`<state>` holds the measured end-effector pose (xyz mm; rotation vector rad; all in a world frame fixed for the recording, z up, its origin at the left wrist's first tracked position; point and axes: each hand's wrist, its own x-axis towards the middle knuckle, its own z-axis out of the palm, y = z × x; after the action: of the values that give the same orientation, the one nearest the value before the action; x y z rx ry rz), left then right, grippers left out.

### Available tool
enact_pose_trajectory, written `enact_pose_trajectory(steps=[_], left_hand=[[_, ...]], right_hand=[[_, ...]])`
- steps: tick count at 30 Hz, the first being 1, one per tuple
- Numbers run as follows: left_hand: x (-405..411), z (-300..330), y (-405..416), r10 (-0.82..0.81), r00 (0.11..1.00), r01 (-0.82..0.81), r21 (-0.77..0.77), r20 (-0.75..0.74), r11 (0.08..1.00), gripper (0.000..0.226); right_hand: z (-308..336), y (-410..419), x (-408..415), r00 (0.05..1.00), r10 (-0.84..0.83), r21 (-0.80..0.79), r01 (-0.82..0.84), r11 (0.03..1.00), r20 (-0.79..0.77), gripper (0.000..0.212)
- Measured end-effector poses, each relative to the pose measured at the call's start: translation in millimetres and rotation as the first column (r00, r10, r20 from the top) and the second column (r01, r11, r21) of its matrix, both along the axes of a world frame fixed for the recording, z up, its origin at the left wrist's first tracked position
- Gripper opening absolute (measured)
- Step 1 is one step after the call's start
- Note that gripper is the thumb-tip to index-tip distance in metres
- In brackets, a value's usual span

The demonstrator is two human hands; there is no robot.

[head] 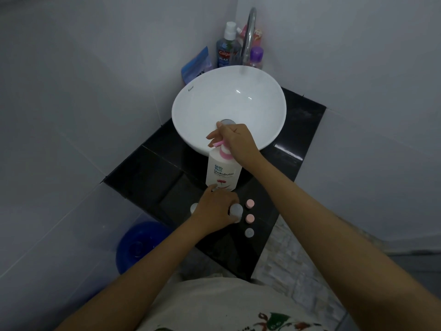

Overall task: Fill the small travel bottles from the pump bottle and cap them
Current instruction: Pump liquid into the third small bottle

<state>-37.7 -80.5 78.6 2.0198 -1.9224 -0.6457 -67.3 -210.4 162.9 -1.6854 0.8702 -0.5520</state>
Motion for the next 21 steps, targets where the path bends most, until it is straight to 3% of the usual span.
enact_pose_trajectory(steps=[2, 4, 8, 10, 21], left_hand=[[8, 12, 5, 0.095, 0.969, -0.109, -0.047, -0.228, 0.993, 0.027], [19, 25, 13, 0.197, 0.872, -0.236, -0.031, -0.448, 0.971, 0.029], [47, 47, 21, 0.267, 0.691, -0.44, -0.098, -0.672, 0.893, 0.027], [58, 56, 21, 0.259, 0.661, -0.48, -0.131, -0.705, 0.868, 0.025], [76, 69, 14, 0.24, 0.717, -0.476, -0.208, -0.654, 0.855, 0.033]], right_hand=[[0, 0, 0, 1.0, -0.003, 0.0, 0.003, 1.0, 0.0, 0.04], [0, 0, 1, 1.0, -0.007, 0.006, 0.007, 1.0, 0.013, 0.04], [0, 2, 1, 1.0, -0.007, -0.004, 0.007, 1.0, 0.027, 0.04], [-1, 2, 1, 0.999, -0.009, 0.005, 0.009, 1.0, 0.031, 0.039], [-4, -1, 0, 1.0, -0.008, -0.028, 0.009, 1.0, 0.011, 0.039]])
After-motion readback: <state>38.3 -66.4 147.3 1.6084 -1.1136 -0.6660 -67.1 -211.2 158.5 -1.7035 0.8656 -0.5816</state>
